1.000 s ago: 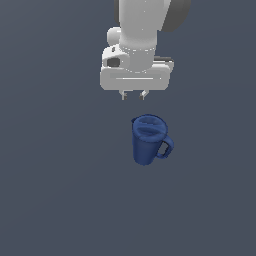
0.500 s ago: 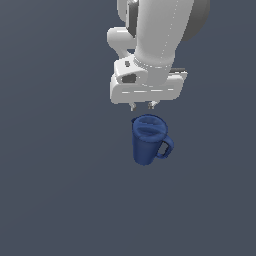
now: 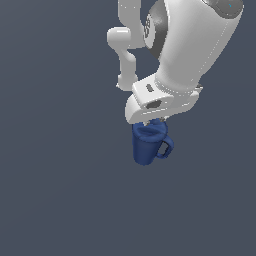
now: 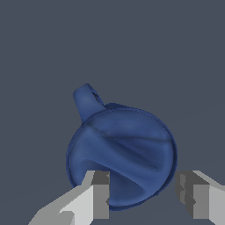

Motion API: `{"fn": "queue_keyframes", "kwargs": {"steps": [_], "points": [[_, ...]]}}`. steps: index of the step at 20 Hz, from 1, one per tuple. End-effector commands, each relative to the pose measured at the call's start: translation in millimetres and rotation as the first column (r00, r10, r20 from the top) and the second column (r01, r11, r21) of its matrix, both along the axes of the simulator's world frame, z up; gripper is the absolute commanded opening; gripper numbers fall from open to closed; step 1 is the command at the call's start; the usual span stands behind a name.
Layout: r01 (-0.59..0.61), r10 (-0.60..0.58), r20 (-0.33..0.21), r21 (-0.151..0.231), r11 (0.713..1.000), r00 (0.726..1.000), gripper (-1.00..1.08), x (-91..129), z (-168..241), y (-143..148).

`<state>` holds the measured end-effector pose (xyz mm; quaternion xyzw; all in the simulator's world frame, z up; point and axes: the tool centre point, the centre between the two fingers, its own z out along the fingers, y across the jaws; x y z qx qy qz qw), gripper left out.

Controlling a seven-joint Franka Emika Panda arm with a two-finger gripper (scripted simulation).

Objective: Pick up the object and move it to a goal position.

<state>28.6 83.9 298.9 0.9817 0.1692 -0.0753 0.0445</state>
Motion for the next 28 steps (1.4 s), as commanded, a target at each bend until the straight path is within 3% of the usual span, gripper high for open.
{"fn": "queue_keyframes", "kwargs": {"steps": [1, 14, 28], "points": [[-0.040, 0.040, -0.020, -0.005, 0.999, 0.999, 0.28, 8.5, -6.8, 9.6], [-0.225, 0.222, -0.124, -0.011, 0.974, 0.967, 0.28, 39.3, -49.5, 55.8], [-0.314, 0.308, -0.181, -0.001, 0.949, 0.934, 0.28, 47.3, -77.9, 77.9]]}}
